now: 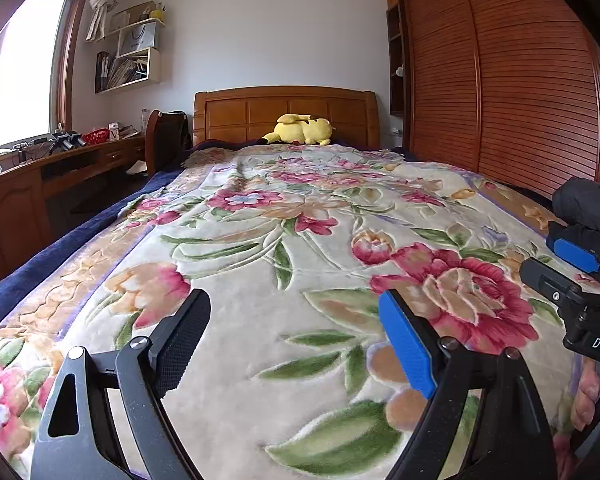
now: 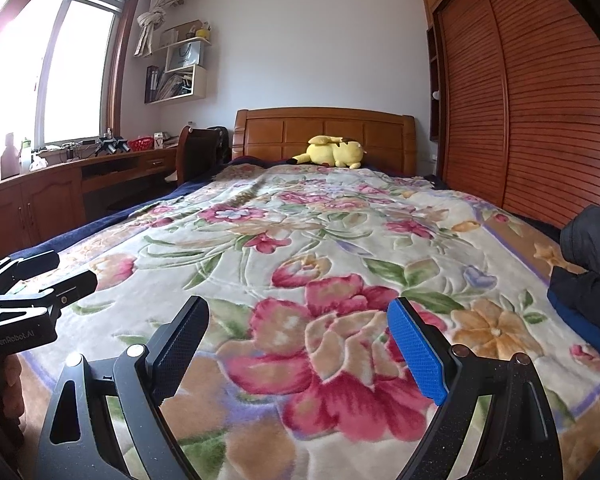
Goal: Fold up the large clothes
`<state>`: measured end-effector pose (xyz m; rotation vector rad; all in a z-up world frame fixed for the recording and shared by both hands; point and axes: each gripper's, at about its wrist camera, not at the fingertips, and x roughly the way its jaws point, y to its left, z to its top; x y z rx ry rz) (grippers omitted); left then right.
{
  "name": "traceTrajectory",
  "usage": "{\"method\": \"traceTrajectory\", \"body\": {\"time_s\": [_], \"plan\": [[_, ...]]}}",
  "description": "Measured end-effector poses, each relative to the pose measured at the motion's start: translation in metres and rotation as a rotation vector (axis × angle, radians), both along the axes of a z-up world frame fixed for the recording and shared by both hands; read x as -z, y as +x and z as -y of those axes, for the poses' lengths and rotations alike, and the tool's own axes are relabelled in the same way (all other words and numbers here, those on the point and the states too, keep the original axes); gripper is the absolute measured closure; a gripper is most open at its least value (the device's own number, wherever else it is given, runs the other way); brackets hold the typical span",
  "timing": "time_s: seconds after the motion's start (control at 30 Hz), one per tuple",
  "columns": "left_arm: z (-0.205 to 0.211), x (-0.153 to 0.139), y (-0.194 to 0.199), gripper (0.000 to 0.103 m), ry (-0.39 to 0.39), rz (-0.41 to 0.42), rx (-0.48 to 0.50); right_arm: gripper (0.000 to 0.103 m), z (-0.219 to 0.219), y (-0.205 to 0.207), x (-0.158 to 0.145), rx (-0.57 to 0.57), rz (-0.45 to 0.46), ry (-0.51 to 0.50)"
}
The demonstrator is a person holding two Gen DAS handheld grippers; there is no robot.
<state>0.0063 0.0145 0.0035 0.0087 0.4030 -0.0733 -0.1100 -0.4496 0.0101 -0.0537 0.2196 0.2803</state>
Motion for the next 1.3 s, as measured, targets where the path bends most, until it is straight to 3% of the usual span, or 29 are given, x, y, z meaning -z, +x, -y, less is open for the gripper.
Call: {"method": "traceTrajectory", "body": {"time_s": [1.3], "plan": [[0.0063, -0.0033, -0.0008, 0.016, 0.008, 0.013, -0.009, 0.011, -0.0001, 0.0013, 0.002, 0.006, 0.003, 0.004]]}}
